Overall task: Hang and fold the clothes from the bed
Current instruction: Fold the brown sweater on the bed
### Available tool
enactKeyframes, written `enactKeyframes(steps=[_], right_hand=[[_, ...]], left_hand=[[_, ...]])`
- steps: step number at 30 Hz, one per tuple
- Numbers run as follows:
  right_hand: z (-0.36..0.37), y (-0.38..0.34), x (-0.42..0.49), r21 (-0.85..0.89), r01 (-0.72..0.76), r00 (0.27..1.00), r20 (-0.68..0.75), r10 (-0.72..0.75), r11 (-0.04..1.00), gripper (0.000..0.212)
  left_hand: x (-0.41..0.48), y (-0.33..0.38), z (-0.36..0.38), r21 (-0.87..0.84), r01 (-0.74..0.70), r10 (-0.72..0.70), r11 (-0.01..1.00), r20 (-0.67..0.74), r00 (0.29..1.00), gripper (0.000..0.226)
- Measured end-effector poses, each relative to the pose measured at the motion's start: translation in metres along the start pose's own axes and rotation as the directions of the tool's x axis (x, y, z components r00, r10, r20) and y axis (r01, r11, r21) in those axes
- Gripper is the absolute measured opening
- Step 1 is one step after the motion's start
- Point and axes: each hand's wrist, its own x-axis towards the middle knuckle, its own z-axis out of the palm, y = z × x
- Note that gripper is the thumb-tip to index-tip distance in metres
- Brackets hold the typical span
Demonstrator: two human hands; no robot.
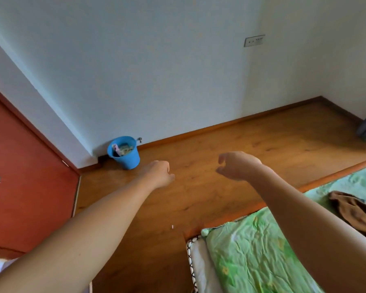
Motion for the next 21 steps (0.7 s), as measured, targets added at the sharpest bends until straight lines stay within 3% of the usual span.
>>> enactKeyframes(steps=[6,11,17,21], right_hand=[[-0.023,0.046,0.044,0.057,-0.139,0.99,-0.03,0.141,0.989,0.038],[-0.03,0.087,0.069,0.105,-0.358,0.932,-0.014,0.362,0.928,0.039],[-0.022,0.109,0.124,0.2,-0.623,0.769,-0.019,0.639,0.756,0.041],[-0.02,0.106,0.165,0.261,-0.757,0.633,0.066,0.771,0.599,0.039]], left_hand=[[0.096,0.042,-0.024,0.061,-0.141,0.142,0.988,-0.008,0.99,0.024],[0.187,0.093,-0.028,0.109,-0.349,0.346,0.931,0.042,0.937,0.028],[0.295,0.153,-0.026,0.131,-0.644,0.635,0.754,0.105,0.765,0.03],[0.359,0.169,-0.034,0.139,-0.778,0.754,0.613,0.192,0.628,0.035]])
